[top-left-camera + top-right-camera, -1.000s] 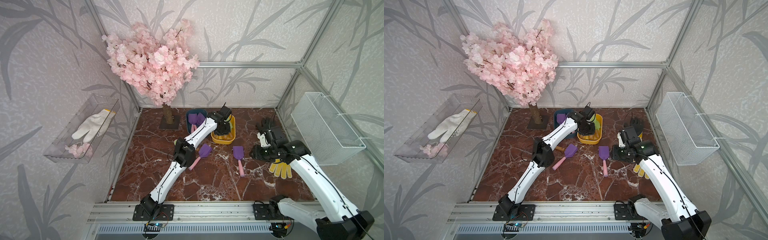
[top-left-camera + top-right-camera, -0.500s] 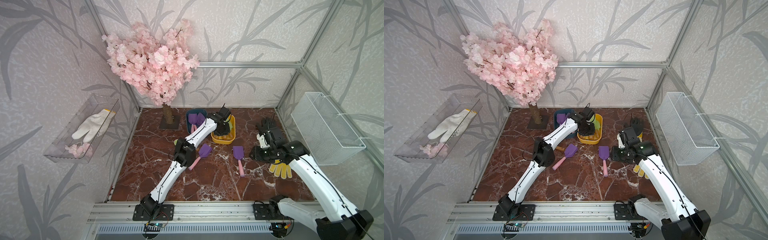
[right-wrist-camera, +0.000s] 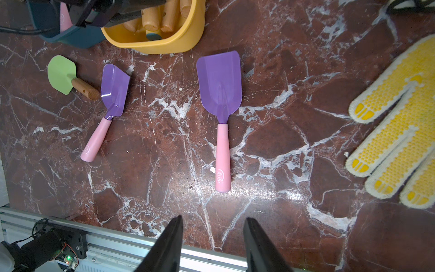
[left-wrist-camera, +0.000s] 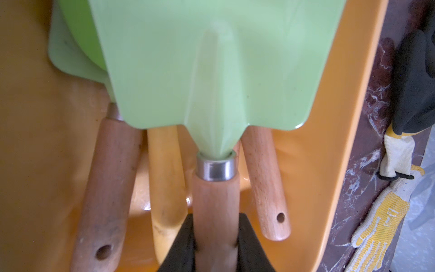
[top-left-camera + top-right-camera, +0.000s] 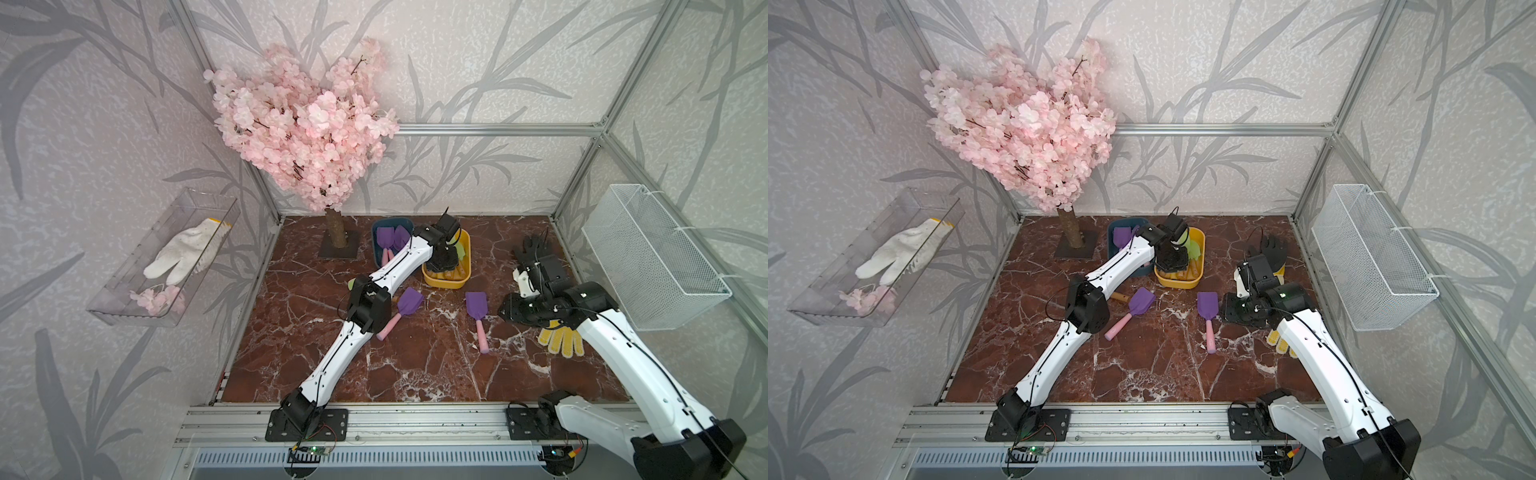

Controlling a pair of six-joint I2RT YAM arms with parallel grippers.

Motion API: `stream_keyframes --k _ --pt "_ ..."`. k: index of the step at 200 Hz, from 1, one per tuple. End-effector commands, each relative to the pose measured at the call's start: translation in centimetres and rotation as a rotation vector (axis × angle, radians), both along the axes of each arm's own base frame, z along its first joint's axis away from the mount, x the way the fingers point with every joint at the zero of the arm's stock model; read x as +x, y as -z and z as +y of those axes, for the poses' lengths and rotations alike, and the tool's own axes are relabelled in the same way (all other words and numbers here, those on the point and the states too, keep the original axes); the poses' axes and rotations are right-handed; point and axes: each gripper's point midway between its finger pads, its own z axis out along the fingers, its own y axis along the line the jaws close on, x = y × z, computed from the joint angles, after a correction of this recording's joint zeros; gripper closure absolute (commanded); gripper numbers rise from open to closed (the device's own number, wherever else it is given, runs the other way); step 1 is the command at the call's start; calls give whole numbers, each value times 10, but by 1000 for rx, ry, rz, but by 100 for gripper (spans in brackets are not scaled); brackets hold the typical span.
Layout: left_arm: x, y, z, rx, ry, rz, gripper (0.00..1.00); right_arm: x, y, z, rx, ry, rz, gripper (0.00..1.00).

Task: Sort the small shovels by color and place them into the storage box
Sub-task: Place the shovel in the storage box.

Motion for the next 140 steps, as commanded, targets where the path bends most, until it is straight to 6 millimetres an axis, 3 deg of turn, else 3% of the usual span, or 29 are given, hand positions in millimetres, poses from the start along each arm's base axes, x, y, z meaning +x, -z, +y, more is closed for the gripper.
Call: stream_keyframes --k 1,140 --pt "-2 16 3 17 8 33 97 -2 1 -1 -1 -1 0 53" --pt "-6 29 3 20 17 62 89 -2 7 -2 -10 1 15 52"
